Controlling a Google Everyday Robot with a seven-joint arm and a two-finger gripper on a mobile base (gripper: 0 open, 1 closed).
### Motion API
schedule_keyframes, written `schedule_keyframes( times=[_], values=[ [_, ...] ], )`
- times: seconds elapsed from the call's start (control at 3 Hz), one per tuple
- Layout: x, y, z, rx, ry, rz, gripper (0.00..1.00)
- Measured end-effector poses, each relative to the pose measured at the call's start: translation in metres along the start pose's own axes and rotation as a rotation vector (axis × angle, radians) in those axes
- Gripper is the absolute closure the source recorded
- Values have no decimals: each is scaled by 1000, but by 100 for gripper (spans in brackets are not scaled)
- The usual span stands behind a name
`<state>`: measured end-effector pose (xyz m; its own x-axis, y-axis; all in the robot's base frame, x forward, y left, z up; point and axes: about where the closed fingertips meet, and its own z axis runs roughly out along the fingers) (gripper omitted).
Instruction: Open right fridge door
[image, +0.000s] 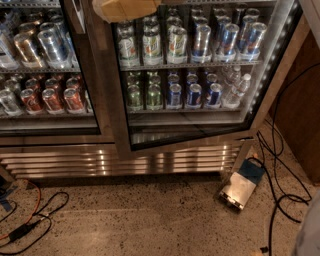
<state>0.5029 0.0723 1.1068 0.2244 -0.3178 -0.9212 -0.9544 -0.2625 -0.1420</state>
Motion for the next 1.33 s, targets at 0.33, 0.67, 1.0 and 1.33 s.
schedule_keyframes(
  times=[0.33, 0.67, 1.0, 1.33],
  values=[
    [8, 11, 13, -46, 16, 21, 100],
    [-9, 54, 18, -47, -23, -30, 100],
    [-57, 112, 32, 8, -140, -141, 100],
    [-53, 119, 37, 142, -276, -131, 100]
  ],
)
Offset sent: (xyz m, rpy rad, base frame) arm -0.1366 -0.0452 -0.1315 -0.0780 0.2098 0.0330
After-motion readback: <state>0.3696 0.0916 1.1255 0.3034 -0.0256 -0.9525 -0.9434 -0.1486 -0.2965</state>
